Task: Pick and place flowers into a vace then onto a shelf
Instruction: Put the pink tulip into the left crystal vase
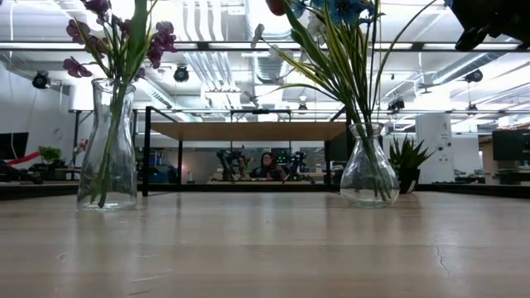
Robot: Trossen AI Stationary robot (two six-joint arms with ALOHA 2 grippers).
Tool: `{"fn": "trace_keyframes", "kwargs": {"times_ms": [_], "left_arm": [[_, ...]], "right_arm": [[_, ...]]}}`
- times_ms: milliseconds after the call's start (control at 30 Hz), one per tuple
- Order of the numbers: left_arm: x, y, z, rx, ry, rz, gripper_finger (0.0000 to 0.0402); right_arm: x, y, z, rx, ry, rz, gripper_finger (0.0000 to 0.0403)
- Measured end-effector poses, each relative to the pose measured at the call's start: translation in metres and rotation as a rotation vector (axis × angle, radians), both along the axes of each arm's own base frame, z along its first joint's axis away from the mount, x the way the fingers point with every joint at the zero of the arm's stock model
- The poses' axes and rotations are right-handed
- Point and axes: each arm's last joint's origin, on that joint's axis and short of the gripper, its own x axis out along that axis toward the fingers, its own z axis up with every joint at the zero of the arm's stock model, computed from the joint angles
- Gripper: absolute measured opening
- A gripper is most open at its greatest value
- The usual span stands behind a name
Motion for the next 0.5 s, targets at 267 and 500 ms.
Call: {"fn": "trace_keyframes", "kwargs": {"times_ms": [267, 500], "left_arm": [[-0.021, 0.043, -0.042, 0.083, -0.162, 0.003, 0.0], [-0.031, 0.069, -0.062, 0.085, -0.161, 0.049, 0.0]], "right_arm": [[0.0, 0.0, 0.0, 0.025, 0.0, 0.015, 0.0063], [0.0, 0.0, 0.0, 0.029, 0.001, 0.018, 0.0063]]}}
